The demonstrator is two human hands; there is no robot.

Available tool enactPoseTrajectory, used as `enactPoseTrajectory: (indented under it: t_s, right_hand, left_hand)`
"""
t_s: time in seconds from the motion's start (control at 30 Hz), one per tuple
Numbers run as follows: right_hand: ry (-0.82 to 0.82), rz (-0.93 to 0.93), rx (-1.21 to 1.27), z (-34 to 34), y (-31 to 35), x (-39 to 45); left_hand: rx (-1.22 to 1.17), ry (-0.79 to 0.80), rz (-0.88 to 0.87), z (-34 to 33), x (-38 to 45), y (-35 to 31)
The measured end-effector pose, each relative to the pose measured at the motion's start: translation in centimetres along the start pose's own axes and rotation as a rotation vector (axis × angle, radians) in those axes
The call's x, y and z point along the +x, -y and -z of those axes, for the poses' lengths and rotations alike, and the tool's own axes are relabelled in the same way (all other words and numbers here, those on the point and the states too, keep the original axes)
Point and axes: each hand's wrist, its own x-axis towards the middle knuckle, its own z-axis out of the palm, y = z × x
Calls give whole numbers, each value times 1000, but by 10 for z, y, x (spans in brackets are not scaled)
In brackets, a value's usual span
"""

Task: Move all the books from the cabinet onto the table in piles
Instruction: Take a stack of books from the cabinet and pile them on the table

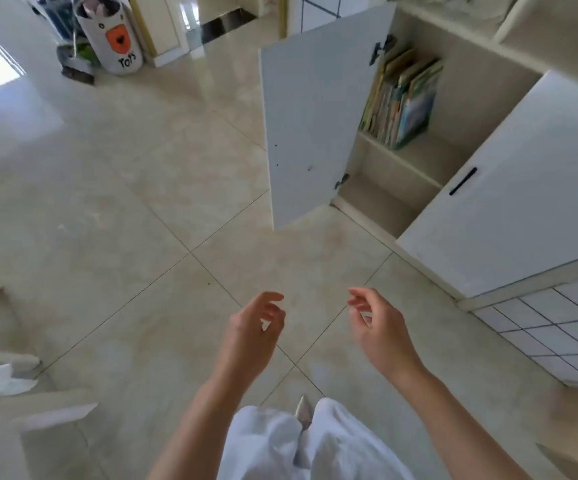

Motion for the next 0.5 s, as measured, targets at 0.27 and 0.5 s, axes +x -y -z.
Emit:
enactPoseTrajectory:
  t_s: [0.27,0.5]
  right_hand:
    - [-165,-129,35,52,-25,60]
    - [-314,-241,42,79,-25,140]
  left_hand:
    - [56,184,-73,-54,93,-42]
    - [122,345,-142,-80,209,-80]
